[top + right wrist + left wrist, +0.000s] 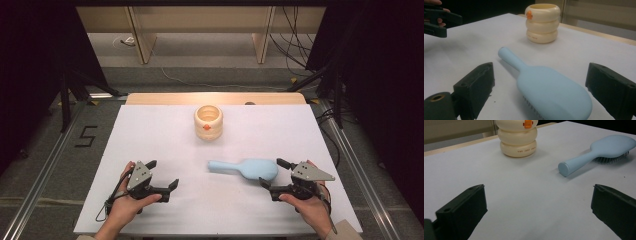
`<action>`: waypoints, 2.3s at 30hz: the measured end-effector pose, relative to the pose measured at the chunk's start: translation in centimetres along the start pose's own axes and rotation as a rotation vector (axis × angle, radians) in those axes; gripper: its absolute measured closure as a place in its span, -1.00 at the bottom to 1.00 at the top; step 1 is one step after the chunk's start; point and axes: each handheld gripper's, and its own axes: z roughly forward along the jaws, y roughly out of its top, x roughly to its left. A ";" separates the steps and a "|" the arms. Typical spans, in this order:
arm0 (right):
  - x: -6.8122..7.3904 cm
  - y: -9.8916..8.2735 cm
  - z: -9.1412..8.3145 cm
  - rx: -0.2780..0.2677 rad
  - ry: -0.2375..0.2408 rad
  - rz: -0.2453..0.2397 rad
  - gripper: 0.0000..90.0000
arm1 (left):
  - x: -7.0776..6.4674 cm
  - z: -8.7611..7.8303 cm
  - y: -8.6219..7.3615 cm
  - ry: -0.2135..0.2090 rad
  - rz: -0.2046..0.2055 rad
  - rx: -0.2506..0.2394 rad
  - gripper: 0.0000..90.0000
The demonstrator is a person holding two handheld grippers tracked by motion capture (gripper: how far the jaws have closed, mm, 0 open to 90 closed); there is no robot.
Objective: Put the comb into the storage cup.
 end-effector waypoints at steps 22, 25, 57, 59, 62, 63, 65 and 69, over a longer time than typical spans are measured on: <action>2.2 4.9 7.8 0.177 0.022 -0.021 1.00 | -0.1 -0.1 -0.1 0.006 -0.002 0.002 -1.00; 2.7 5.3 9.5 0.217 0.032 -0.010 1.00 | -0.1 -0.1 -0.1 0.008 -0.002 0.002 -1.00; 3.2 5.1 15.9 0.446 -0.047 0.061 1.00 | -0.2 -0.1 -0.2 0.012 0.003 0.007 -1.00; 3.3 5.0 16.0 0.453 -0.049 0.062 1.00 | -0.2 -0.1 -0.2 0.012 0.003 0.007 -1.00; 3.3 5.0 16.1 0.462 -0.055 0.057 1.00 | -0.2 -0.1 -0.2 0.013 0.003 0.006 -1.00; 3.3 4.9 16.2 0.466 -0.057 0.059 1.00 | -0.2 -0.1 -0.2 0.013 0.003 0.006 -1.00; 3.3 4.9 16.3 0.473 -0.060 0.058 1.00 | -0.2 -0.1 -0.2 0.013 0.003 0.006 -1.00; 3.3 4.9 16.5 0.488 -0.061 0.063 1.00 | -0.2 -0.1 -0.2 0.014 0.003 0.006 -1.00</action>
